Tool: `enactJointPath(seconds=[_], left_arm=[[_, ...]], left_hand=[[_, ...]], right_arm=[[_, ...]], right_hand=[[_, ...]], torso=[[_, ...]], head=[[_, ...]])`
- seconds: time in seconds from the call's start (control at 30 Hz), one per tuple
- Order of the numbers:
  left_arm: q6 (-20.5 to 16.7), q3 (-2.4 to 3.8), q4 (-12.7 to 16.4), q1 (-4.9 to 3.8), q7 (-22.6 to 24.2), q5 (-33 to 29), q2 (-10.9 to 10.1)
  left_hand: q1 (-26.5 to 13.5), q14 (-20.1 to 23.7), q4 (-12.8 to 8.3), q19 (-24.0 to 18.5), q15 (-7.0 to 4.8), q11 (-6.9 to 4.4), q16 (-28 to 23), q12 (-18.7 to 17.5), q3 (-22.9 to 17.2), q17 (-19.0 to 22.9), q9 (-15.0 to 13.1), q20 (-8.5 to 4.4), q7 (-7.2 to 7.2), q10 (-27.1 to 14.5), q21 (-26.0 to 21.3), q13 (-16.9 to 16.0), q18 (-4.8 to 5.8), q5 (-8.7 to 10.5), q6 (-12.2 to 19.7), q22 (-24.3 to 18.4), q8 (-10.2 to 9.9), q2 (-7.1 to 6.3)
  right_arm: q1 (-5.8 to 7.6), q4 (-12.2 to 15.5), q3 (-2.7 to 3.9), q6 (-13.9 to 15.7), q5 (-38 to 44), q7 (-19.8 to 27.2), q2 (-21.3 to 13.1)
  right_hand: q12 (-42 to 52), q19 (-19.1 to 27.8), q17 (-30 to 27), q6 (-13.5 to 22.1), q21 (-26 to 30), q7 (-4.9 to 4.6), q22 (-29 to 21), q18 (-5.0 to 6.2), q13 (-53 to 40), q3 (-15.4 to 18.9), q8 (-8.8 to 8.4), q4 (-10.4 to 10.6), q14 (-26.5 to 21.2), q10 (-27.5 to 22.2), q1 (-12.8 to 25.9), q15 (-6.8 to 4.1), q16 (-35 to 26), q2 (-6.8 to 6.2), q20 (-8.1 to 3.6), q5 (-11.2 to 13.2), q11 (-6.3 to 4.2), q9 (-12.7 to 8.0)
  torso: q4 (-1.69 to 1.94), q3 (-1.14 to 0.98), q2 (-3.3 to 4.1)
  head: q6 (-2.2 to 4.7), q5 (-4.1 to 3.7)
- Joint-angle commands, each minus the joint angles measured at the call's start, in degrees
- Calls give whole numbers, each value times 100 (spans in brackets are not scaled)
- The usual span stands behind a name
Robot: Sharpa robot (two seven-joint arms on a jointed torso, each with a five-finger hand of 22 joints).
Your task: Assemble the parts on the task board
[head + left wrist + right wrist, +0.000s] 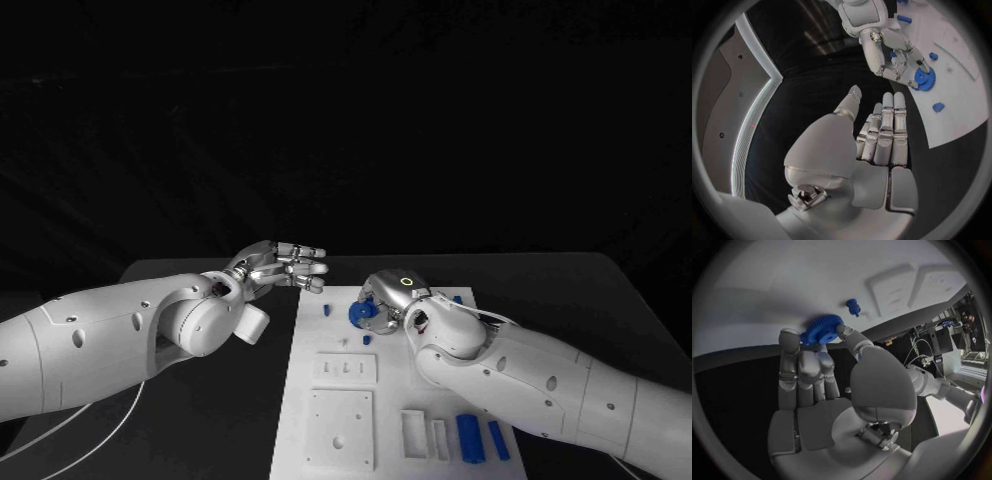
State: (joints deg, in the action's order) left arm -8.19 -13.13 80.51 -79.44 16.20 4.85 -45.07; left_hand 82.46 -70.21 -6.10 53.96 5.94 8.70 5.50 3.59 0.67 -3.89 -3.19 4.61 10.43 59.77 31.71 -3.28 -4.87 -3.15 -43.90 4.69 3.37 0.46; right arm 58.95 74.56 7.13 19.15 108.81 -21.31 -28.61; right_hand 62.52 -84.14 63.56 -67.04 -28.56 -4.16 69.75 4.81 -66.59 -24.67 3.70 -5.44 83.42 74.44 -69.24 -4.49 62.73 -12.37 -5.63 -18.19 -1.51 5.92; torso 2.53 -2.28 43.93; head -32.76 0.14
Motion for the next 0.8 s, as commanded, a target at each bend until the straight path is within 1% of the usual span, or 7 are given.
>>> enactJointPath(seconds=[0.03,0.1,0.2,0.37,0.47,0.53,0.8], left_arm=[[97,4,4,-5,21,-9,11],[96,4,1,-5,21,-9,10],[98,3,-5,-4,21,-9,18],[103,3,-14,-4,21,-9,30],[102,3,-17,-4,21,-9,28],[104,3,-22,-3,21,-9,27],[66,2,-45,-2,36,-9,26]], left_hand=[[-41,30,20,-12,-15,-12,23,-14,-8,-6,7,12,0,-33,32,-9,-87,7,54,-6,-28,32],[-41,30,20,-12,-15,-12,23,-14,-8,-6,7,12,0,-33,32,-9,-87,7,54,-6,-28,32],[-46,34,25,-6,-13,-9,24,-14,1,-6,8,15,2,-44,20,-9,-87,7,74,-15,-29,28],[-46,34,25,-6,-13,-9,24,-14,1,-6,8,15,2,-44,20,-9,-87,7,74,-15,-29,28],[-57,37,34,-6,-10,-7,23,-15,2,-5,9,16,3,-52,13,-9,-86,7,91,-17,-31,31],[-57,37,34,-6,-10,-7,23,-15,2,-5,9,16,3,-52,13,-9,-86,7,91,-17,-31,31],[-64,37,42,3,-9,-2,26,-16,3,-6,12,17,10,-80,0,-9,-88,6,146,-21,-35,27]], right_arm=[[-19,-48,-17,-84,53,-5,4],[-19,-59,-18,-92,16,10,6],[-19,-76,-19,-112,-49,37,13],[-19,-72,-21,-149,-196,67,-4],[-20,-38,-21,-160,-261,69,-43],[-39,13,-22,-173,-338,81,-99],[-123,157,-21,-43,-492,99,-299]], right_hand=[[-41,-223,-11,78,39,-9,-7,-25,18,-20,-14,9,-9,-46,-49,6,-31,12,-11,34,18,-16],[-58,-221,-22,161,56,-30,-12,-23,34,3,-13,23,-12,-57,-34,15,-47,2,-6,77,31,-39],[-81,-223,-32,421,75,-94,-21,4,67,181,-10,115,-12,-68,0,52,-59,5,28,461,77,-185],[-101,-230,-41,463,104,-83,-43,34,118,529,-10,743,-17,-87,422,52,-72,66,39,284,84,-198],[-94,-231,-35,451,106,-67,-49,36,127,545,-9,1051,-15,-84,766,45,-69,43,33,510,81,-191],[-89,-230,-26,450,98,-65,-55,41,142,684,-7,1348,-17,-87,731,41,-68,-1,32,629,86,-184],[-79,-228,-31,420,106,-55,-67,38,144,774,-8,1529,-15,-82,672,38,-74,1,25,733,78,-182]], torso=[[0,1,-1],[-5,3,-1],[-13,3,1],[-6,1,-3],[-3,-2,-2],[-2,-6,-2],[-17,-6,-13]], head=[[0,-1],[0,-1],[5,0],[5,-13],[6,-13],[5,-19],[15,-20]])
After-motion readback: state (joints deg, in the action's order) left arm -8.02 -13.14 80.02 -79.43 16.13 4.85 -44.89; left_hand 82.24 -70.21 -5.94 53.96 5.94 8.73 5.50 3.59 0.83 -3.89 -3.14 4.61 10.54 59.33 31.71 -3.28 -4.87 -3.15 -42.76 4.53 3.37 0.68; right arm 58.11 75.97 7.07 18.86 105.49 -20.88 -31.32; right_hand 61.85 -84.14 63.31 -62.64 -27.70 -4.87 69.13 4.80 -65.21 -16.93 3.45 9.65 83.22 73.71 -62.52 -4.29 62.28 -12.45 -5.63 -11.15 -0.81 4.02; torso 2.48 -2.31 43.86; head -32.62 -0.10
